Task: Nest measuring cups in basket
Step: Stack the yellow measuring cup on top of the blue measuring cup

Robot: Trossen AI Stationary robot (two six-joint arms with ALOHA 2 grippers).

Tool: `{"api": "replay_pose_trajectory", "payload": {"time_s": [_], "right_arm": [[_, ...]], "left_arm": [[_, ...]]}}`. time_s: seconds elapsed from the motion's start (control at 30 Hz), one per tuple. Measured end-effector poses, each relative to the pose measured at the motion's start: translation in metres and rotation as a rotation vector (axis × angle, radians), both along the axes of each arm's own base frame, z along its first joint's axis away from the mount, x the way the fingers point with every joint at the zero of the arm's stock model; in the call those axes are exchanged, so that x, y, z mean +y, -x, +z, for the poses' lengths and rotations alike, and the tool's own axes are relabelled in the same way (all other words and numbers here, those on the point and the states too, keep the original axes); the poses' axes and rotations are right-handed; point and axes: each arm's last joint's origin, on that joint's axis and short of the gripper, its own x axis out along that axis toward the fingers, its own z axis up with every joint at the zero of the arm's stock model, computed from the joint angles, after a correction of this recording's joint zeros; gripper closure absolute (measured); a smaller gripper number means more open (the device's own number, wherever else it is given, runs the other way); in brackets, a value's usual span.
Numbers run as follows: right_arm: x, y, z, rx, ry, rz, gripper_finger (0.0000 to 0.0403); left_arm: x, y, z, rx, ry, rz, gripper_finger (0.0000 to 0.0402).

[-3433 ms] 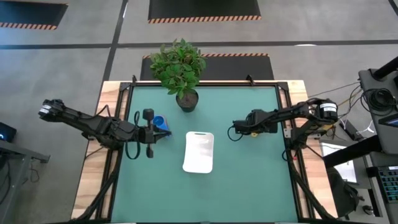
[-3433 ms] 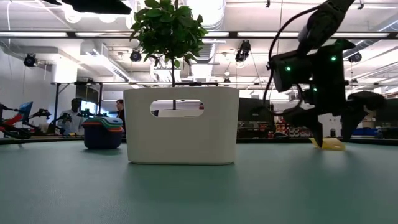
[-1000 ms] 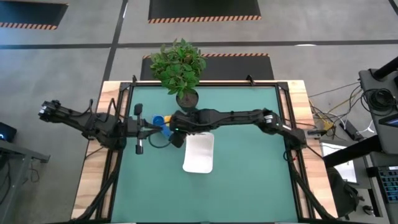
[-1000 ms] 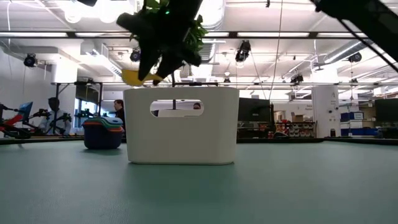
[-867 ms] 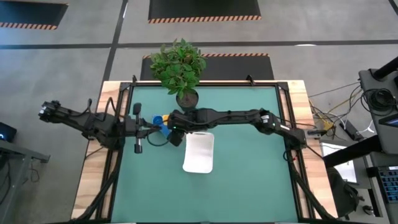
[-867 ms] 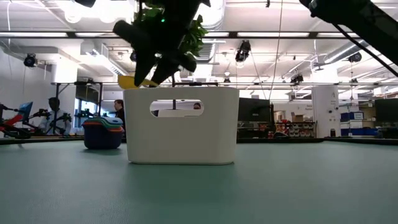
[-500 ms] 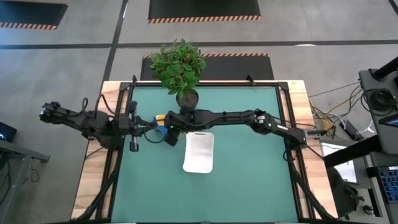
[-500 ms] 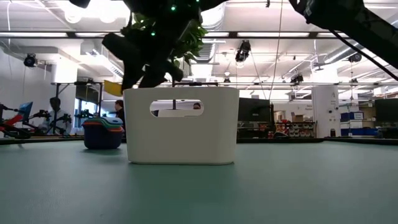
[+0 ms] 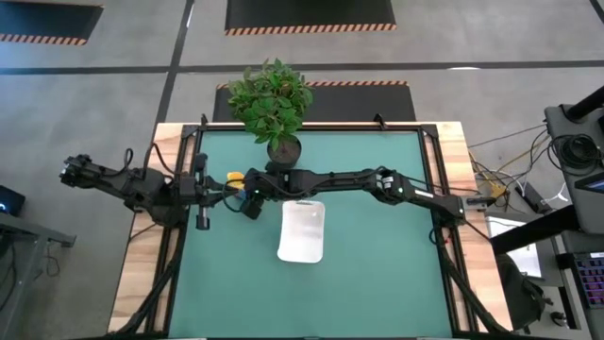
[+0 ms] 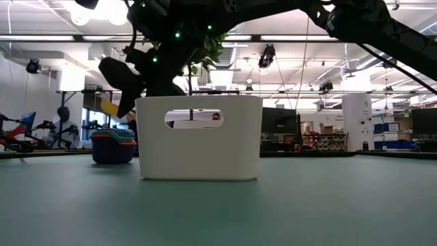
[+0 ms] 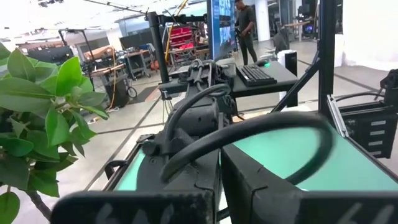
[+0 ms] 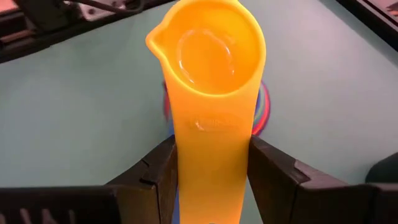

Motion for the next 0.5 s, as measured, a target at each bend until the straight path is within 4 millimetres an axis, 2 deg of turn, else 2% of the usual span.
{"api": "replay_pose_trajectory", "payload": {"time_s": [0.5], "right_arm": [[-0.0049,-0.0002,-0.0037,0.009,-0.001,-0.009,0.0249]], "left_arm": [[0.0001,0.0003,-0.0001,0.002,-0.001,0.000,0.0402]]}}
